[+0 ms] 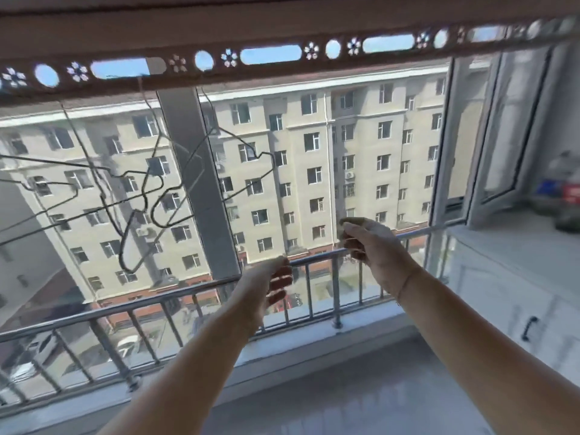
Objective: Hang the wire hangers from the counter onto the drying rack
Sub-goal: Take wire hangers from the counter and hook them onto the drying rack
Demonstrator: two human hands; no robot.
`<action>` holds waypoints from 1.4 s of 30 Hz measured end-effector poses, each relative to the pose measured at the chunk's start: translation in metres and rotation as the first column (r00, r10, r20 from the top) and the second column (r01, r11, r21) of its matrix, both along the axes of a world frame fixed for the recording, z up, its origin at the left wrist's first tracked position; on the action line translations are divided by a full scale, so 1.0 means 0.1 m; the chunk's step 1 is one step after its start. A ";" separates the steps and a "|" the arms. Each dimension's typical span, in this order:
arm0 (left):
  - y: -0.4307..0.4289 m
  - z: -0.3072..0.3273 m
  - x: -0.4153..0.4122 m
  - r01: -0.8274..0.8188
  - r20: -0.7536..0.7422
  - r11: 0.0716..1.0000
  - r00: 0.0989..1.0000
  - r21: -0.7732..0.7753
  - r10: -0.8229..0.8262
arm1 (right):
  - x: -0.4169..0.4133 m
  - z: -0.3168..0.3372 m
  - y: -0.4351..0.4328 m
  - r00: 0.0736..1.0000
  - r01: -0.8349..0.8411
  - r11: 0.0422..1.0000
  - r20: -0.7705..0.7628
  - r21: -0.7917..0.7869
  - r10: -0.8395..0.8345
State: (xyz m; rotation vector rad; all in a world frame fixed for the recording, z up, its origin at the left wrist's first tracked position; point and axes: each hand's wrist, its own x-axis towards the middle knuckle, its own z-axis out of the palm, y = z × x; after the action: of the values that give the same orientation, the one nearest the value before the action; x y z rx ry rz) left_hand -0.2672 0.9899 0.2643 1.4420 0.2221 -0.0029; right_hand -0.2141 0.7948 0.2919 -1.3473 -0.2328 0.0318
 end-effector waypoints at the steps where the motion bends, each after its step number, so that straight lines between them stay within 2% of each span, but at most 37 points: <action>1: -0.15 -0.01 0.05 0.033 0.024 0.999 0.999 0.042 -0.034 | 0.04 -0.03 -0.13 0.999 0.036 0.999 0.016 -0.028 -0.036; 6: -0.98 -0.11 0.29 0.201 0.151 0.948 0.958 0.247 -0.242 | 0.20 -0.20 -0.93 0.975 0.211 0.968 0.098 -0.138 -0.199; 10: -1.80 -0.20 0.49 0.280 0.218 0.896 0.904 0.345 -0.367 | 0.27 -0.37 -1.73 0.939 0.336 0.923 0.150 -0.188 -0.311; 18: -3.64 -0.50 0.81 0.427 0.227 0.795 0.801 0.432 -0.554 | 0.24 -0.80 -3.60 0.840 0.540 0.766 0.164 -0.349 -0.518; 24: -4.90 -0.92 0.96 0.534 0.182 0.728 0.739 0.430 -0.649 | 0.02 -1.24 -4.87 0.757 0.613 0.659 0.086 -0.436 -0.648; 34: -6.44 -1.50 1.30 0.697 0.030 0.559 0.613 0.450 -0.789 | -0.37 -2.05 -6.45 0.515 0.687 0.483 -0.106 -0.543 -0.851; 42: -7.58 -1.73 1.82 0.780 0.019 0.423 0.468 0.462 -0.884 | -0.22 -2.33 -7.49 0.287 0.738 0.326 -0.162 -0.590 -0.944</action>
State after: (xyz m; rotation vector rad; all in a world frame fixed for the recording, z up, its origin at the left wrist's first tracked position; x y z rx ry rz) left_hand -0.0848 0.2321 0.0908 1.8066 -0.8246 -0.6448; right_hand -0.2364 0.0459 0.0586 -1.6809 1.0860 -0.5594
